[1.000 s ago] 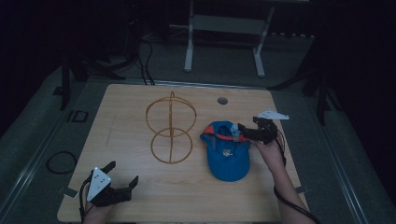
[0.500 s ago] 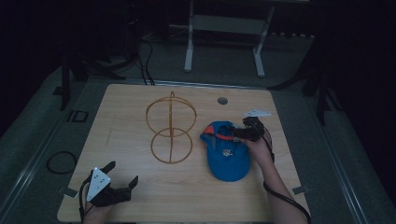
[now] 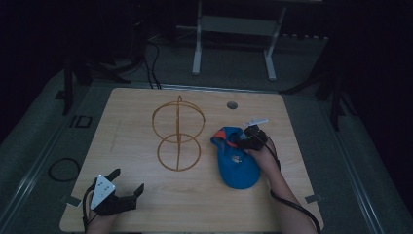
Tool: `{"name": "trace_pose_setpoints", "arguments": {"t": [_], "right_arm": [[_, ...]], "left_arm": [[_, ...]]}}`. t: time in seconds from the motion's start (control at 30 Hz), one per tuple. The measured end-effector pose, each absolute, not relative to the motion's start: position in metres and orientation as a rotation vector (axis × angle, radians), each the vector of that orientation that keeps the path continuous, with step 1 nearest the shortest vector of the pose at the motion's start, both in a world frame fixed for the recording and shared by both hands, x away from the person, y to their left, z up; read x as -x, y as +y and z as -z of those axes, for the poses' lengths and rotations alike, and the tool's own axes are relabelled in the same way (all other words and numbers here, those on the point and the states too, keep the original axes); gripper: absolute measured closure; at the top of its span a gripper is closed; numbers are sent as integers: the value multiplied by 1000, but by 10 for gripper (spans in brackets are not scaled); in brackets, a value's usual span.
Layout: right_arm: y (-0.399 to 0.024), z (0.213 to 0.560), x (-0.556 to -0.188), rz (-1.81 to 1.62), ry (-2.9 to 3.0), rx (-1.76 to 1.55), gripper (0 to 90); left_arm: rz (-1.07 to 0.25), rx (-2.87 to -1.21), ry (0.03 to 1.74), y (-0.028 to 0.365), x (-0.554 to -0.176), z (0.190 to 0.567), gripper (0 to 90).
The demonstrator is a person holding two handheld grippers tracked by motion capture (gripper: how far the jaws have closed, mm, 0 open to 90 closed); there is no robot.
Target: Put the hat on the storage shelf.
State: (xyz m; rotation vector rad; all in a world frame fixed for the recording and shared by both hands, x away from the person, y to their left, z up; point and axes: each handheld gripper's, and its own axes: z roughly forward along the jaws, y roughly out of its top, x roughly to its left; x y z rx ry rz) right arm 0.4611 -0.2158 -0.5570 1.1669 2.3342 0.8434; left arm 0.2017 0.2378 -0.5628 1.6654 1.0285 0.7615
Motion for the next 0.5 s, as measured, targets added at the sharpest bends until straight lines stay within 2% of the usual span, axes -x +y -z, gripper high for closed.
{"name": "trace_pose_setpoints", "arguments": {"t": [0.1, 0.17, 0.2, 0.3, 0.33, 0.37, 0.4, 0.43, 0.5], "right_arm": [[-216, 557, -461, -857, 2352, -1159, 347], [-217, 556, -461, -882, 2373, -1156, 422], [-218, 555, -460, -888, 2382, -1156, 533], [-216, 554, -458, -892, 2403, -1125, 655], [-216, 554, -458, -892, 2403, -1125, 655], [-215, 554, -457, -889, 2418, -1102, 726], [-215, 554, -457, -889, 2418, -1102, 726], [-212, 553, -456, -881, 2430, -1081, 796], [-211, 553, -456, -874, 2427, -1082, 796]], "left_arm": [[-760, -1666, 1029, 238, -202, 563, 25], [-757, -1667, 1030, 238, -202, 563, 25], [-759, -1670, 1030, 238, -202, 563, 25], [-756, -1670, 1031, 238, -202, 563, 25], [-759, -1671, 1033, 238, -202, 563, 25], [-757, -1671, 1032, 238, -202, 563, 25], [-756, -1671, 1031, 238, -202, 563, 25], [-754, -1672, 1033, 238, -202, 563, 25], [-754, -1672, 1033, 238, -202, 563, 25]]}}
